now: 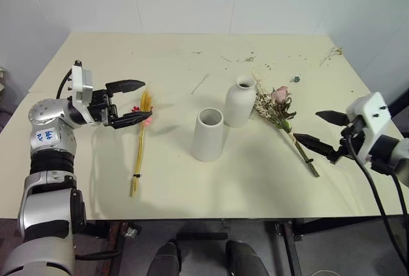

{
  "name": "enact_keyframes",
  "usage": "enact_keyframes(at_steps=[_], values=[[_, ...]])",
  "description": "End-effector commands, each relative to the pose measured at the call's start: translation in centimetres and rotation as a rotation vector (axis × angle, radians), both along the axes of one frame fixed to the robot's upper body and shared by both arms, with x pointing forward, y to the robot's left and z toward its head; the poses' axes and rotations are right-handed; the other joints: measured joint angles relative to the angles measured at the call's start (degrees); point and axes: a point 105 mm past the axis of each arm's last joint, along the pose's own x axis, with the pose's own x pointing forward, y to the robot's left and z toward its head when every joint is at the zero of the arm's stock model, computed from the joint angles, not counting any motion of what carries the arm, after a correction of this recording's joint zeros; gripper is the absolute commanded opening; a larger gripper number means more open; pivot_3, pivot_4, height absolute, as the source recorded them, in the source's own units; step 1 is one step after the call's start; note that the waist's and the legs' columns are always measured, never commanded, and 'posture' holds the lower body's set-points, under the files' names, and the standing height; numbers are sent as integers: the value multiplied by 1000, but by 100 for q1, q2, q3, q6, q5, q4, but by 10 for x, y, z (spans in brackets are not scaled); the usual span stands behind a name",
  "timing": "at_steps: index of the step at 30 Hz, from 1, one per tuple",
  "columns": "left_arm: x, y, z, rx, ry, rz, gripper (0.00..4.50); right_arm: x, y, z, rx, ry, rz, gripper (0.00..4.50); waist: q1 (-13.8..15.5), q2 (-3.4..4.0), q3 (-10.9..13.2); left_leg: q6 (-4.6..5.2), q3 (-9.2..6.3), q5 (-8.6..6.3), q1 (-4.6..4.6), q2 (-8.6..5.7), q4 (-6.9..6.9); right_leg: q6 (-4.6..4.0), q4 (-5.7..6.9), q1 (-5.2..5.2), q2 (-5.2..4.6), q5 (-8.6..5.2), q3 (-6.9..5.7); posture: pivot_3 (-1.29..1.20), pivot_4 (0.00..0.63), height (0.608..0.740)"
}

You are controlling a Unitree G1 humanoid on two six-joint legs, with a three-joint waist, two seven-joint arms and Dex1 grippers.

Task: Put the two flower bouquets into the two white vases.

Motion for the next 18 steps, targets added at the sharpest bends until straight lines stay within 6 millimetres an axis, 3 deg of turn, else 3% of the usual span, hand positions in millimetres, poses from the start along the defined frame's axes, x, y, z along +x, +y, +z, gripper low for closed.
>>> enact_keyframes(at_steps=[1, 7, 11, 18], values=[[-8, 5, 21, -3, -59, -33, 4486, 14, -6, -3, -53, 26, -81, 4500, -13, 0, 0, 0, 0, 0, 0, 0, 0, 0, 0, -1, 1, 0, 0, 0, 150, 740], [-5, 16, 55, -151, -146, 45, 4486, 48, -16, -38, -124, 168, -210, 4500, 1, -1, 1, 0, -1, 0, -6, 1, -1, -2, 0, -7, 1, -1, -1, 0, 150, 740], [-6, 12, 52, -139, -117, 22, 4486, 72, -21, -47, -104, 232, -280, 4500, 0, 6, 4, 0, 0, 0, -5, -1, -3, 10, 0, -8, 0, 5, 0, 0, 150, 740], [-5, 9, 52, -141, -97, 2, 4486, 88, -20, -66, -89, 318, -321, 4500, -1, 6, 4, 0, -2, 0, -7, -1, -13, 17, 9, -14, 4, 2, -2, 0, 150, 740]])
